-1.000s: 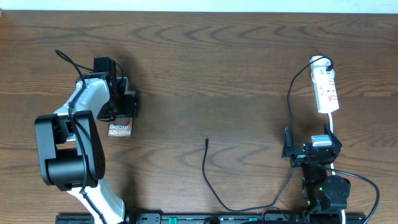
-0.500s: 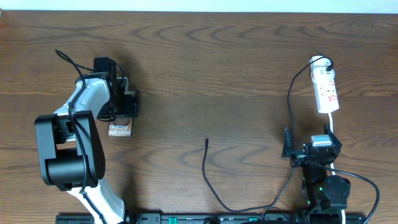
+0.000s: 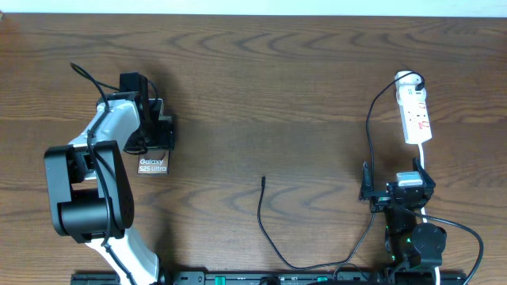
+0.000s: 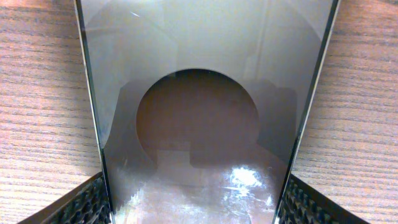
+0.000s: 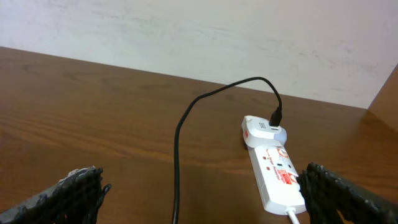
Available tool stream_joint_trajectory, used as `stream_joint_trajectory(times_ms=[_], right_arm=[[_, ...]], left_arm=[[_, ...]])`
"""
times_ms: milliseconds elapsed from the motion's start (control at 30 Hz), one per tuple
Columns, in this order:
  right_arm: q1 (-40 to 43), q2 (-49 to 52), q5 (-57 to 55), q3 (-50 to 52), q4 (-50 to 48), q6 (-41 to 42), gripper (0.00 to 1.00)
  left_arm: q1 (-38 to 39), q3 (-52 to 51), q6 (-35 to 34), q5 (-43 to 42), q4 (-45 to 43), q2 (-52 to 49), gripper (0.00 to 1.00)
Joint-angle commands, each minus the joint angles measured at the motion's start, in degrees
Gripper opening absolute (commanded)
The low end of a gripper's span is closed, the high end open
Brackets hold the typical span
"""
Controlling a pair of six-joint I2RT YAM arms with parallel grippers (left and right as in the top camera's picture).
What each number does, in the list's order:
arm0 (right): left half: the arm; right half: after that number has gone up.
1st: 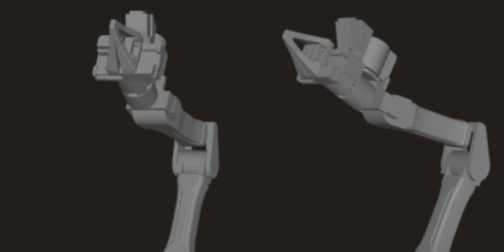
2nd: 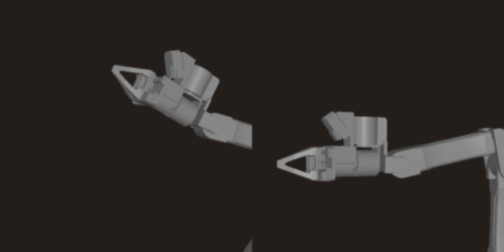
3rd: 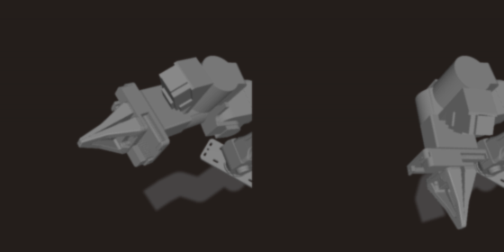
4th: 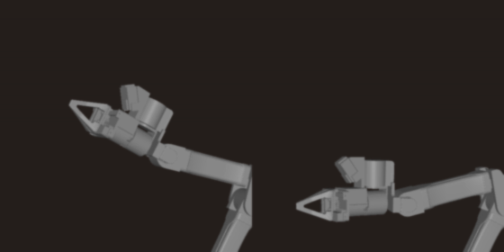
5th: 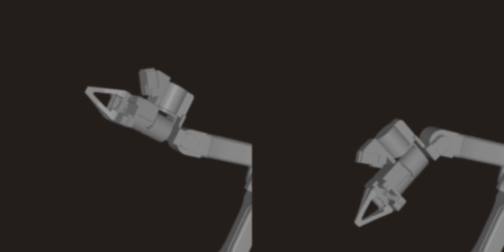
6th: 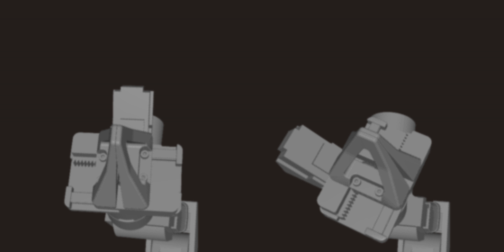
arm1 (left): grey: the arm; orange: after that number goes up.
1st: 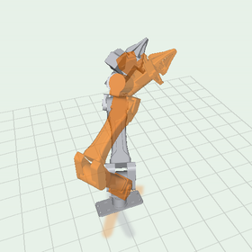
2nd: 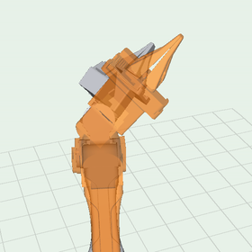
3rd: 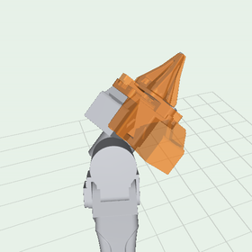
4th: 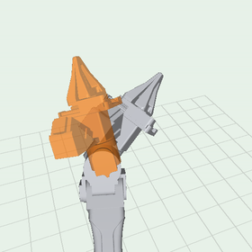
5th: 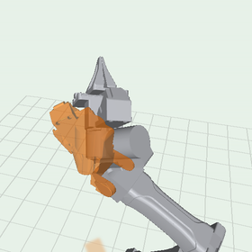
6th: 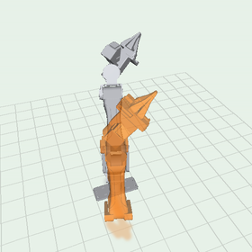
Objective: Plug charger to phone and switch on socket
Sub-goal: 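Close the left gripper on the phone box sides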
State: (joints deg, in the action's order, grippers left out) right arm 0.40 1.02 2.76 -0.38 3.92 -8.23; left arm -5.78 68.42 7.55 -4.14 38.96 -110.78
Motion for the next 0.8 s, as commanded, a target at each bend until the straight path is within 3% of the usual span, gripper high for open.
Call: stream_joint_trajectory(times_ms=[0,767], right_arm=[[-0.3,-0.2,-0.3,0.1,0.2,-0.6,0.99],[-0.3,-0.2,-0.3,0.1,0.2,-0.6,0.99]], left_arm=[[0.3,-3.4,-0.1,-5.7,1.2,-4.2,0.74],[0.3,-3.4,-0.1,-5.7,1.2,-4.2,0.69]])
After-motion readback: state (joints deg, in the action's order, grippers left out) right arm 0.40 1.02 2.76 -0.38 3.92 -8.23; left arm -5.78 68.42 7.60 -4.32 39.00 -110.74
